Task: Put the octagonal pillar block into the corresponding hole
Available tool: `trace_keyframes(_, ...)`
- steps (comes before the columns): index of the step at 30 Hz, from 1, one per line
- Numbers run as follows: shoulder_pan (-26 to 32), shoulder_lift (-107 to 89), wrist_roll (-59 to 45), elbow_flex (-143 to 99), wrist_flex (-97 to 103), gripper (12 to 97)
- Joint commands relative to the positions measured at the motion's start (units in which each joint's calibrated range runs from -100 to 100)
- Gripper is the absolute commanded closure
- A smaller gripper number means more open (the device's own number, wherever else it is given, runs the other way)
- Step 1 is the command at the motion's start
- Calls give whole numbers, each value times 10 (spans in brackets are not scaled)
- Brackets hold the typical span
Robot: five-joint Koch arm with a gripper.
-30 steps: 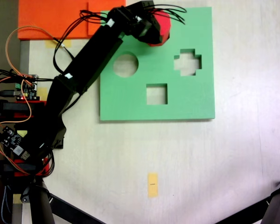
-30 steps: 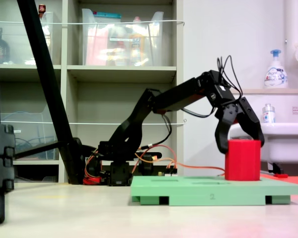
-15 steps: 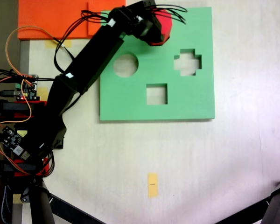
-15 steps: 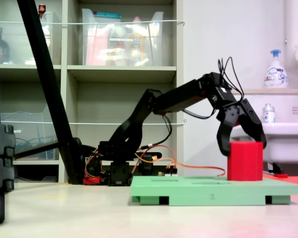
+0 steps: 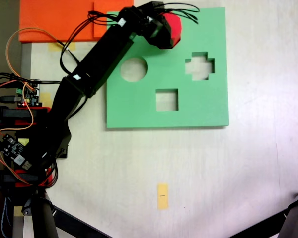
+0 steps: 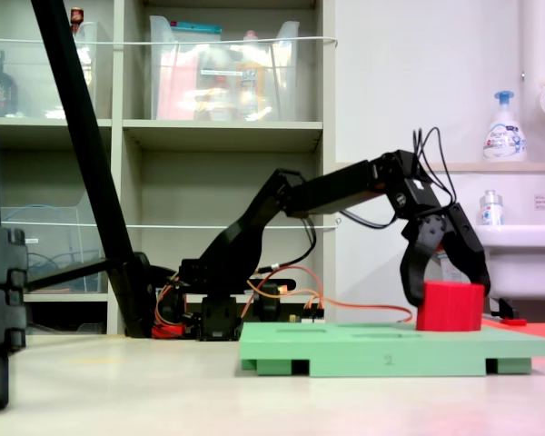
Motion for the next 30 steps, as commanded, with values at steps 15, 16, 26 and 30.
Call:
trace_keyframes(15, 6, -216, -20, 40, -55, 293)
trace_keyframes(16, 4, -248, -31, 40, -70, 294)
trace_keyframes(26, -76, -636, -293, 39, -227, 298)
trace_keyframes(30, -158, -775, -462, 39, -216, 450)
